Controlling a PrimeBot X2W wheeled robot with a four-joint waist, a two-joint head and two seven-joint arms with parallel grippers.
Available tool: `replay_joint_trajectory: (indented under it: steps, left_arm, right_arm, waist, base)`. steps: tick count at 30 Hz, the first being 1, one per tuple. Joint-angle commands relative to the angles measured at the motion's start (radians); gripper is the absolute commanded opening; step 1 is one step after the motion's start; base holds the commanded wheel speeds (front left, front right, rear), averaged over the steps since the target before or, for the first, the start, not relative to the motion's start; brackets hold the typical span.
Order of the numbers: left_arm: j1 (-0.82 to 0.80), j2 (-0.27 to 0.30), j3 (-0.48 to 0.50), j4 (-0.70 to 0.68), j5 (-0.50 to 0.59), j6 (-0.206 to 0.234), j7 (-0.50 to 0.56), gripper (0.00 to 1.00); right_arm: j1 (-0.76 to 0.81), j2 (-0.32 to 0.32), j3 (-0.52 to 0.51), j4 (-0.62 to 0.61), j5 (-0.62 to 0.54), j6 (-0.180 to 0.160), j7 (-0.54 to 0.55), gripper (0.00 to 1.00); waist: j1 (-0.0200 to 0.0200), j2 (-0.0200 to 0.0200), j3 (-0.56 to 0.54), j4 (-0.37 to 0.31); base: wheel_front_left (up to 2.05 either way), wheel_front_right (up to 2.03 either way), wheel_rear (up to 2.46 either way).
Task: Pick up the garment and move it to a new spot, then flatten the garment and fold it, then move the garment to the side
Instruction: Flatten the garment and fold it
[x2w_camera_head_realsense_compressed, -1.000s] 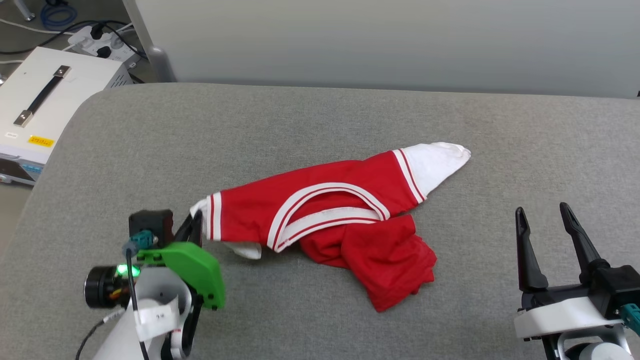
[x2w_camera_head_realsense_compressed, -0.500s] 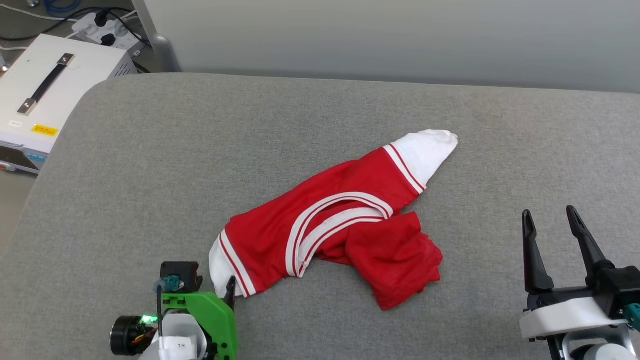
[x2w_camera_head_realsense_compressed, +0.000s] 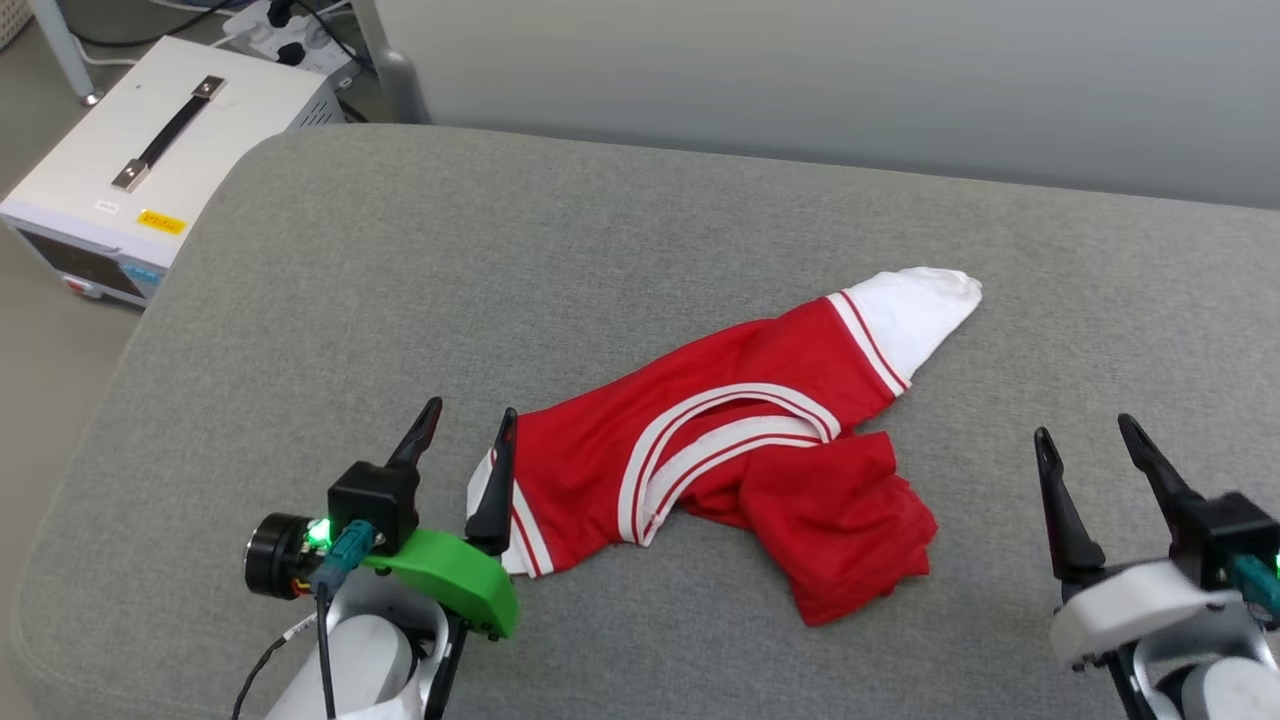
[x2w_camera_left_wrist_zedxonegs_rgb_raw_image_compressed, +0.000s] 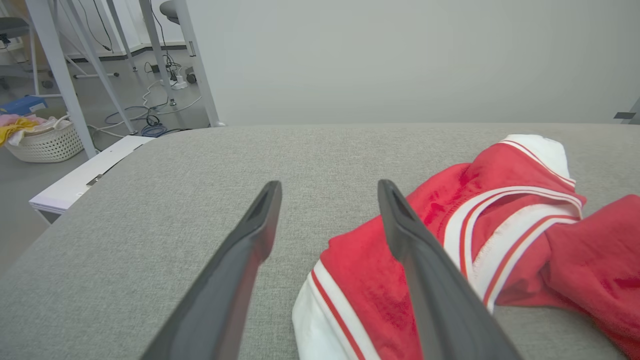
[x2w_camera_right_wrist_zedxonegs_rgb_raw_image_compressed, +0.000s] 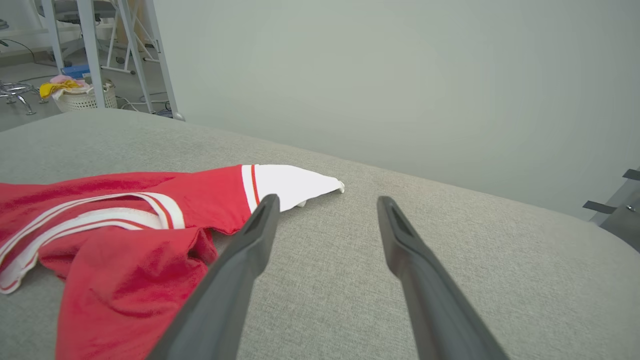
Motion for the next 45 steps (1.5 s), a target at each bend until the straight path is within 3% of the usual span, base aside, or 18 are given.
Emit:
replay_joint_trajectory:
  steps: [1, 10, 17, 22, 32, 33, 34, 35, 45]
  left_arm:
    - [-0.01, -0.013, 0.001, -0.015, 0.014, -0.006, -0.006, 1.0]
    - [-0.024, -0.082, 0.029, -0.076, 0.062, -0.035, -0.008, 1.0]
    - [-0.04, -0.148, 0.053, -0.073, 0.092, -0.072, -0.008, 1.0]
    - [-0.041, -0.181, 0.075, -0.065, 0.109, -0.095, -0.008, 1.0]
    - [-0.036, -0.22, 0.117, -0.05, 0.145, -0.131, -0.008, 1.0]
    - [-0.034, -0.221, 0.121, -0.047, 0.148, -0.132, -0.008, 1.0]
    - [-0.032, -0.223, 0.126, -0.044, 0.151, -0.133, -0.008, 1.0]
    - [-0.031, -0.223, 0.13, -0.041, 0.153, -0.134, -0.008, 1.0]
    - [-0.012, -0.222, 0.17, 0.0, 0.183, -0.153, -0.008, 1.0]
  right_arm:
    - [-0.054, -0.035, 0.021, -0.003, 0.022, -0.001, 0.059, 1.0]
    - [-0.344, -0.333, 0.243, 0.029, 0.266, -0.001, 0.604, 1.0]
    - [-0.549, -0.469, 0.372, 0.117, 0.443, -0.001, 0.926, 1.0]
    - [-0.629, -0.51, 0.427, 0.178, 0.488, -0.001, 0.995, 1.0]
    - [-0.653, -0.545, 0.518, 0.346, 0.523, -0.001, 1.015, 1.0]
    - [-0.646, -0.547, 0.524, 0.356, 0.527, -0.001, 1.016, 0.96]
    - [-0.639, -0.548, 0.532, 0.365, 0.534, -0.001, 1.018, 0.39]
    - [-0.635, -0.55, 0.538, 0.37, 0.541, -0.001, 1.015, 0.0]
    - [-0.565, -0.56, 0.545, 0.357, 0.613, -0.001, 0.924, 0.0]
  waist:
    - [0.0, 0.0, 0.035, 0.04]
    - [0.0, 0.0, 0.142, 0.148]
    - [0.0, 0.0, 0.214, 0.243]
    - [0.0, 0.0, 0.248, 0.294]
    - [0.0, 0.0, 0.264, 0.334]
    - [0.0, 0.0, 0.261, 0.333]
    - [0.0, 0.0, 0.257, 0.329]
    - [0.0, 0.0, 0.253, 0.325]
    - [0.0, 0.0, 0.142, 0.24]
  base:
    - [0.0, 0.0, 0.0]
    - [0.0, 0.0, 0.0]
    - [0.0, 0.0, 0.0]
    - [0.0, 0.0, 0.0]
    - [0.0, 0.0, 0.0]
    - [0.0, 0.0, 0.0]
    - [0.0, 0.0, 0.0]
    - [0.0, 0.0, 0.0]
    - [0.0, 0.0, 0.0]
